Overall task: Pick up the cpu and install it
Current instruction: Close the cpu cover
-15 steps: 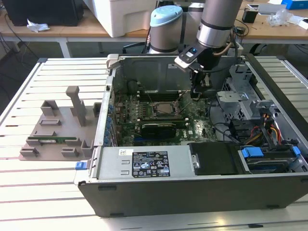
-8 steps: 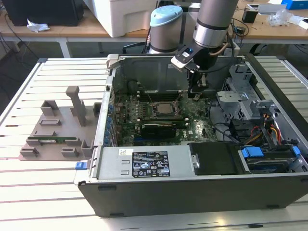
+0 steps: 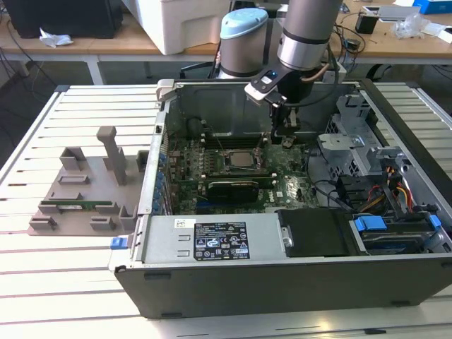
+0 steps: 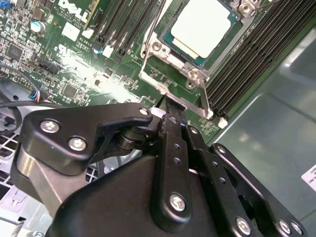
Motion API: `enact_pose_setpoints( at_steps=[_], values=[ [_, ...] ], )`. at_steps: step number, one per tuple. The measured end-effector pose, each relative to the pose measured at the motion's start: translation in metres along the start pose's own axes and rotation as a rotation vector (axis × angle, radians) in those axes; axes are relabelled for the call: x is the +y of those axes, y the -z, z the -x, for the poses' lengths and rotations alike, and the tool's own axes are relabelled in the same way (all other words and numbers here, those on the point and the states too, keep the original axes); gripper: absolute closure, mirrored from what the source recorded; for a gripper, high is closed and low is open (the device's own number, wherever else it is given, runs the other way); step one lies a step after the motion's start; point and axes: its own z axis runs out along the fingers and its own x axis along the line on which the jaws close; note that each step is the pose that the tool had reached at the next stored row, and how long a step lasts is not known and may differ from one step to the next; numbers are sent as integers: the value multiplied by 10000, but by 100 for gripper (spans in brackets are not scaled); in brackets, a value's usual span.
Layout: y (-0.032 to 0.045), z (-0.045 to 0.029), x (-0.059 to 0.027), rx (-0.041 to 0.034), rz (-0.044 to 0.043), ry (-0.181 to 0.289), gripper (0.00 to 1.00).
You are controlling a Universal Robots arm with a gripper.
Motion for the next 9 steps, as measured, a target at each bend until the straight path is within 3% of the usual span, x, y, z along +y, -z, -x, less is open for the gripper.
enact_pose_setpoints(
  at_steps=[9],
  values=[
    [-14,-9,-133,0,0,0,89]
  ],
)
